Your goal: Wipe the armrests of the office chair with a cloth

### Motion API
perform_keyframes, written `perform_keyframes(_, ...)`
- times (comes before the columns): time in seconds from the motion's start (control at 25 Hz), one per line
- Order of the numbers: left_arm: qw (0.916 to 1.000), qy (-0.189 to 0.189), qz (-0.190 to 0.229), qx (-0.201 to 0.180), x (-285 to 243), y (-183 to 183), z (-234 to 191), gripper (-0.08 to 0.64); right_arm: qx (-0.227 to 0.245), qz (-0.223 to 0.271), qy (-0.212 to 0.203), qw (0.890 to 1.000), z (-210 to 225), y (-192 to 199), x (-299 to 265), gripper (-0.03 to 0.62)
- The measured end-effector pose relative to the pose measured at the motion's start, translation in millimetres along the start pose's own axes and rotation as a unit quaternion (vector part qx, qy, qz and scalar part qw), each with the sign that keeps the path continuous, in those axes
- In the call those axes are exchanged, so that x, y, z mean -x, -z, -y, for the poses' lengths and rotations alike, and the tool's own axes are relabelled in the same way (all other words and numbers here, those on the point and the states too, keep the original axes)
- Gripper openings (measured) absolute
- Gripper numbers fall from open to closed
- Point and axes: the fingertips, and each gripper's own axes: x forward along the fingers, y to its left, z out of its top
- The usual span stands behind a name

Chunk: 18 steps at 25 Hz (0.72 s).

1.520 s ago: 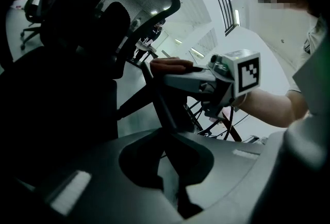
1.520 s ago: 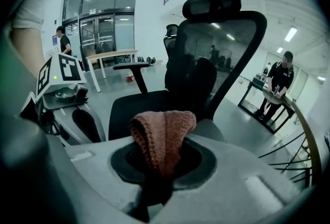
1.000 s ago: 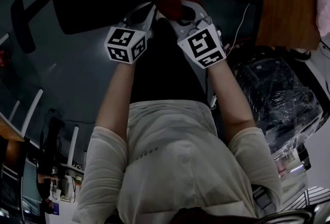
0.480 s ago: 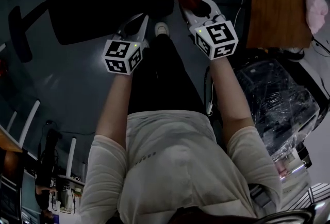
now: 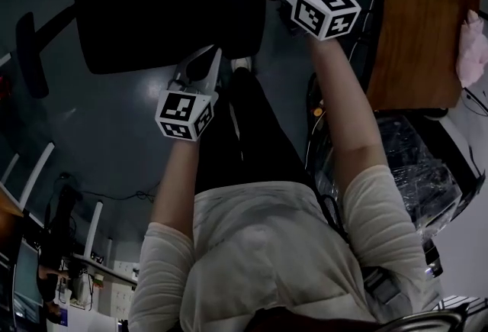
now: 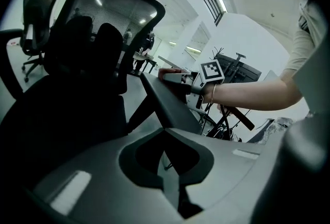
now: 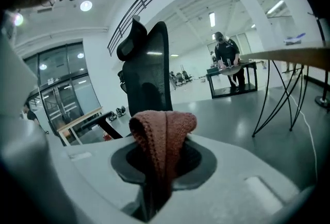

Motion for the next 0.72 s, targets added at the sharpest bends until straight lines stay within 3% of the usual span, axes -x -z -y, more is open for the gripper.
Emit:
perform_keyframes(0.28,0.9998,-0.012,0.014,0.006,1,-2,-5,0.005,-0.073,0.032,-0.067,0.995,-14,2,12,0.057)
perform_keyframes(0.44,0.9997,-0.017,0.019,0.001,2,-3,-5,0.005,-0.080,0.032,-0.058,0.995,-32,17,35,0.057)
perform_keyframes(0.72,0.9993,-0.006,0.027,-0.025,1,-3,-6,0.005,-0.134,0.059,-0.027,0.989,-59,49,73,0.057)
